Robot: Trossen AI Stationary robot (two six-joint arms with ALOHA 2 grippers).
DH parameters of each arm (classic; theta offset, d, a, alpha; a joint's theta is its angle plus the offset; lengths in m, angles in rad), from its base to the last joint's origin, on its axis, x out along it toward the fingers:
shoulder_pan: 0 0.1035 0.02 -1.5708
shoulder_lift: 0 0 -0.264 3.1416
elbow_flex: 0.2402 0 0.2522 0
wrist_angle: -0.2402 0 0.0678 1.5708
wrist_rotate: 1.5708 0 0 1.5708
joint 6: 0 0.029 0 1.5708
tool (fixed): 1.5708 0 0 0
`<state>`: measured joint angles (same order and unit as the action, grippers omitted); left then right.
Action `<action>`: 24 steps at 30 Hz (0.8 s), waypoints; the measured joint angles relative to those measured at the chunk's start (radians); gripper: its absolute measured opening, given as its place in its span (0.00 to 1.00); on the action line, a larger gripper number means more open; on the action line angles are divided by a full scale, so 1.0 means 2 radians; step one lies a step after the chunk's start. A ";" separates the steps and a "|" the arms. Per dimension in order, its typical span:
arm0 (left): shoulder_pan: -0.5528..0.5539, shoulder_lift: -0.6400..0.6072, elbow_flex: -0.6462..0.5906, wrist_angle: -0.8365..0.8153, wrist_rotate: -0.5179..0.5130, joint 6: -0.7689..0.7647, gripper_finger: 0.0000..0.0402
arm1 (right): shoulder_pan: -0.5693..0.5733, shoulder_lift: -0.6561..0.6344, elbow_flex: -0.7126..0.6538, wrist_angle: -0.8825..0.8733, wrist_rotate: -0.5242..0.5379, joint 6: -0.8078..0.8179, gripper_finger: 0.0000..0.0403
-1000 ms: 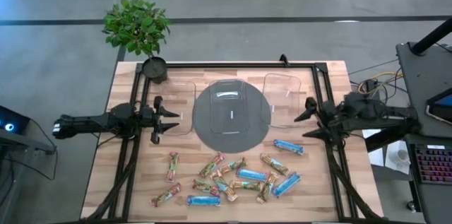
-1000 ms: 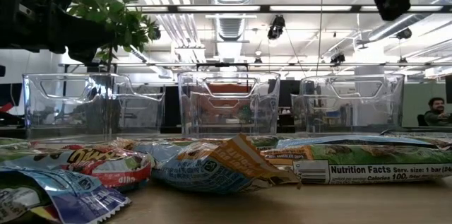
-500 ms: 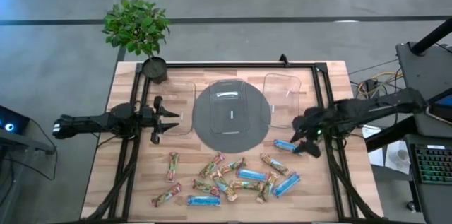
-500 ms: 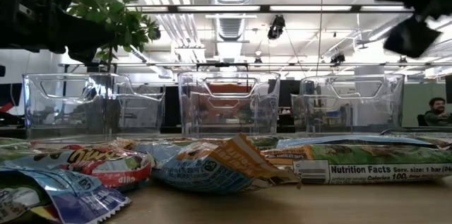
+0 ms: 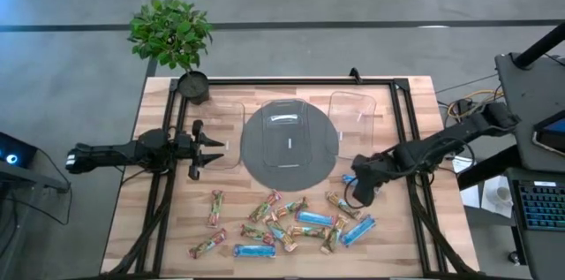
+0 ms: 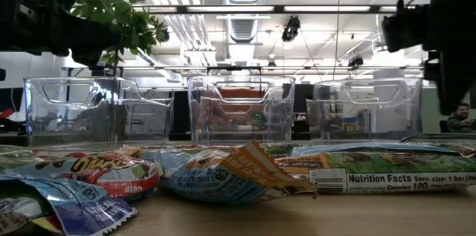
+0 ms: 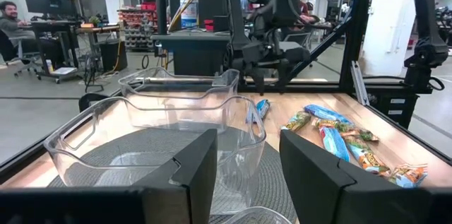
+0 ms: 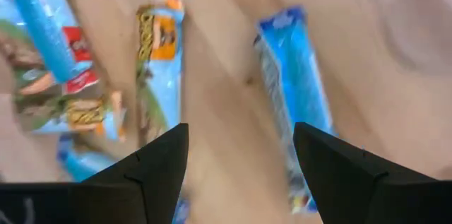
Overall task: Pick and place Granola Bars by type
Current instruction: Adjust the right transparent bin, then put the blue granola bar into the right transparent bin
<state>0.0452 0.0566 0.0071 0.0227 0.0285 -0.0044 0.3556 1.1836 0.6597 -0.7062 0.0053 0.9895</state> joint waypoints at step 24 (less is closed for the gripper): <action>0.000 0.000 0.000 0.000 0.000 0.000 0.34 | 0.069 -0.040 0.021 -0.155 0.072 0.036 0.61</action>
<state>0.0452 0.0566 0.0071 0.0227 0.0284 -0.0044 0.4937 1.1042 0.7026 -1.0158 0.1497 1.0616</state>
